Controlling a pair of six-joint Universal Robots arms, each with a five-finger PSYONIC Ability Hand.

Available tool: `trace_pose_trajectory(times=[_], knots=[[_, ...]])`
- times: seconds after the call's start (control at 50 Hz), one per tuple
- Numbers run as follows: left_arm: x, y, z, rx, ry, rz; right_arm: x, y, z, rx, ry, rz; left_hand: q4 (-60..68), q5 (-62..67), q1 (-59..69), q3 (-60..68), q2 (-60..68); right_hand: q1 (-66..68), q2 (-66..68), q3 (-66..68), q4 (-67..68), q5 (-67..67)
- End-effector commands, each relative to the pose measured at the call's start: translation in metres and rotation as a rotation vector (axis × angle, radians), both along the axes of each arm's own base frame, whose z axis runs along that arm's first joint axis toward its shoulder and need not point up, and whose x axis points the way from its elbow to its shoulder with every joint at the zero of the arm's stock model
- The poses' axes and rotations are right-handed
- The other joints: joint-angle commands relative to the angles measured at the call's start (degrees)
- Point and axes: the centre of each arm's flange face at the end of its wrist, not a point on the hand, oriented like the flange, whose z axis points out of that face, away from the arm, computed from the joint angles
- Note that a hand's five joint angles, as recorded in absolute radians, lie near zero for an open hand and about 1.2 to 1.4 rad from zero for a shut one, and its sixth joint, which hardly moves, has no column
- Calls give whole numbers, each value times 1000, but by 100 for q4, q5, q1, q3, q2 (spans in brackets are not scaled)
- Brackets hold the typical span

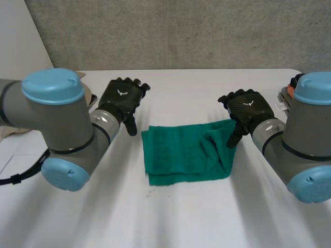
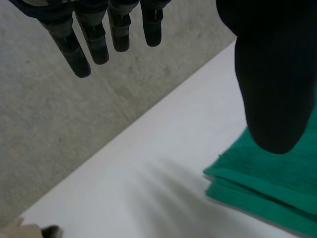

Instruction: Fold the laundry.

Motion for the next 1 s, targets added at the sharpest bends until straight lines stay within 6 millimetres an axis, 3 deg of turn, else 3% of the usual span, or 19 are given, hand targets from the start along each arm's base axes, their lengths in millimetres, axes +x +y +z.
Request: trace_pose_trajectory(times=[0.02,0.12,0.22,0.28,0.34,0.4,0.5,0.54,0.58,0.62,0.66,0.7,0.72,0.74,0.76,0.88,0.9,0.96,1.0], knots=[[8,-1,17,-24,15,-30,19,0,-7,114,-53,16,-156,-275,-23,-207,-153,234,287,269,280,226],[11,3,24,-25,34,-37,34,-4,-24,171,-51,27,-156,-275,-23,-207,-153,435,488,471,482,427],[13,8,28,-20,51,-50,41,-11,-44,217,-19,27,-156,-275,-23,-207,-153,1560,1614,1596,1607,1552],[14,11,26,-11,51,-57,40,-17,-54,207,26,-3,-156,-275,-23,-207,-153,3424,3478,3460,3471,3416],[15,13,26,-9,51,-59,40,-22,-54,168,61,-22,-156,-275,-23,-207,-153,6568,6622,6604,6615,6560],[18,12,25,-7,48,-51,50,-20,-43,94,93,23,-156,-275,-23,-207,-153,6712,6766,6748,6759,6704],[30,2,33,-26,59,-5,93,19,-21,-41,96,253,-156,-275,-23,-207,-153,6712,6766,6748,6759,6704],[33,-1,37,-34,65,10,116,47,-17,-113,101,412,-156,-275,-23,-207,-153,6712,6766,6748,6759,6704],[39,-4,41,-40,80,37,129,66,-21,-155,110,523,-156,-275,-23,-207,-153,6712,6766,6748,6759,6704],[43,-6,43,-41,91,57,142,91,-38,-188,150,669,-156,-275,-23,-207,-153,6712,6766,6748,6759,6704],[47,-7,44,-36,105,72,144,100,-52,-202,199,724,-156,-275,-23,-207,-153,6712,6766,6748,6759,6704],[48,-8,44,-30,109,78,145,97,-58,-216,235,713,-156,-275,-23,-207,-153,6712,6766,6748,6759,6704],[49,-8,43,-28,110,81,145,94,-58,-225,246,693,-156,-275,-23,-207,-153,5927,5981,5963,5974,5919],[49,-8,42,-26,109,83,145,89,-58,-232,264,645,-156,-275,-23,-207,-153,1107,1160,1143,1154,1099],[49,-8,41,-24,108,83,144,85,-57,-232,269,612,-156,-275,-23,-207,-153,-288,-234,-252,-241,-296],[50,-16,46,-54,126,102,129,61,-19,-203,111,451,-156,-275,-23,-207,-153,-288,-234,-252,-241,-296],[49,-17,50,-67,138,107,121,54,2,-190,23,420,-156,-275,-23,-207,-153,-288,-234,-252,-241,-296],[47,-20,53,-68,166,107,97,37,33,-144,-133,332,-156,-275,-23,-207,-153,-288,-234,-252,-241,-296],[43,-21,54,-60,184,93,84,25,38,-99,-204,277,-156,-275,-23,-207,-153,-288,-234,-252,-241,-296]])
